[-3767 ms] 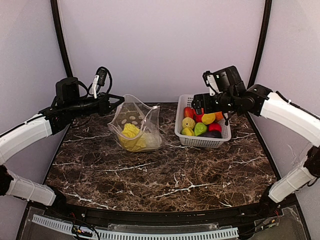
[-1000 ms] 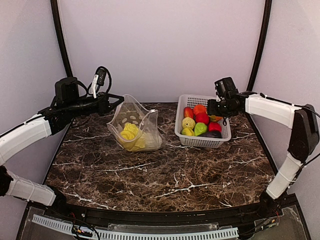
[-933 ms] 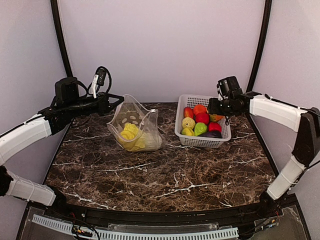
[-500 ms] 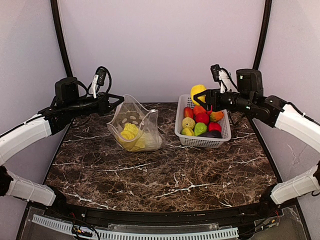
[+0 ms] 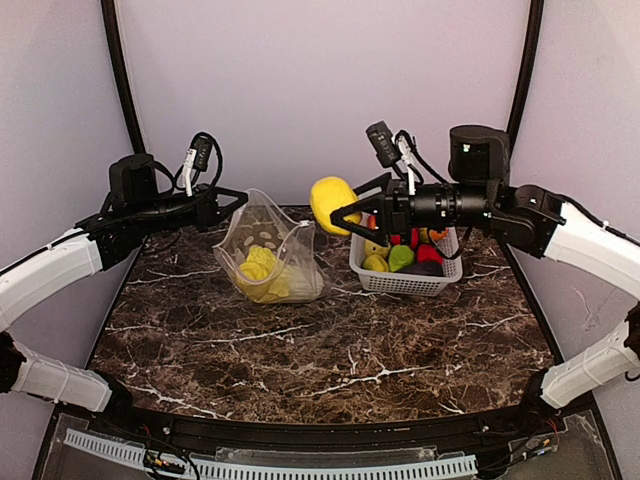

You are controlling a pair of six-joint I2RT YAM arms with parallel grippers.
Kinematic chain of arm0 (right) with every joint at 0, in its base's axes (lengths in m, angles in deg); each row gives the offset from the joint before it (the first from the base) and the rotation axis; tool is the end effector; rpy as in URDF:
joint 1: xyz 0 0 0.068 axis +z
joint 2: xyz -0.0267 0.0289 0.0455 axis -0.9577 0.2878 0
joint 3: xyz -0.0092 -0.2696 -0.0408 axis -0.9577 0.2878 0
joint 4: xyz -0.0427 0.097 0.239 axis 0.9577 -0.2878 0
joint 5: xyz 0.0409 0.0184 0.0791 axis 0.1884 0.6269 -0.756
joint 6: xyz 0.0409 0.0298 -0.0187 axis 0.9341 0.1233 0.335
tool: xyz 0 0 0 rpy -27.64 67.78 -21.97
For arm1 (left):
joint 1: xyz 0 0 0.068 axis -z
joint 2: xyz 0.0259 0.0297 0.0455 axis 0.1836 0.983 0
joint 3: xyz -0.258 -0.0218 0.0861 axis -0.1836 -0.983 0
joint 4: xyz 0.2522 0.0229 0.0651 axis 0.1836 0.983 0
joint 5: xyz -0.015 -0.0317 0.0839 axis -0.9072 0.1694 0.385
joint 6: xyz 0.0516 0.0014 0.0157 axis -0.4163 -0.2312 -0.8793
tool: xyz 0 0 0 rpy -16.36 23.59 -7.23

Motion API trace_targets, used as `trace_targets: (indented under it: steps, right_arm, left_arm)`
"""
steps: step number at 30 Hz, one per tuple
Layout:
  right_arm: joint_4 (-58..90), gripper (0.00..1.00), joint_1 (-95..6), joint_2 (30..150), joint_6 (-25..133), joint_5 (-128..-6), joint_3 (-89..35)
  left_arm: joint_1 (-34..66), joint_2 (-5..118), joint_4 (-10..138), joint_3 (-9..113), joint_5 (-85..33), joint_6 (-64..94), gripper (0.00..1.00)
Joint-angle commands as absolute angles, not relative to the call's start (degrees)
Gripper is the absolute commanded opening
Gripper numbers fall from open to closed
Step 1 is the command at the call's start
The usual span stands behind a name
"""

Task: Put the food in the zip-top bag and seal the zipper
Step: Pick up the fake fruit from the bin, then place the fake fruit in the zipper food storage bag.

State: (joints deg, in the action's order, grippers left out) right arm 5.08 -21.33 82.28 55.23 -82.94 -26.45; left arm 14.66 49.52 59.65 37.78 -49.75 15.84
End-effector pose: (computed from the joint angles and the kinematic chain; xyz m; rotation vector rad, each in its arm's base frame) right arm 0.1690 0.2392 0.4158 -0.9904 1.5810 1.1049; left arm 0.2446 -0.1361 0.3661 0.6250 1.6023 -0.9539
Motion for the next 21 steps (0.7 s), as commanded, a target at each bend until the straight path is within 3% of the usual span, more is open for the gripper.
trace_targets:
  steps: [1,12,21]
  right_arm:
    - [5.46,0.55,-18.96,86.74,55.27,-87.07,-30.67]
    - [1.77,0.55,-13.69,100.39,56.60,-83.70,-41.64]
    - [-8.32,0.55,-12.19,112.12,63.39,-71.14,-54.72]
  left_arm:
    - [14.38,47.57,58.77,37.50,-50.02,15.20,0.01]
    - [14.38,47.58,58.79,37.56,-50.25,15.04,0.01]
    - [14.38,47.66,58.53,37.58,-51.41,14.80,0.01]
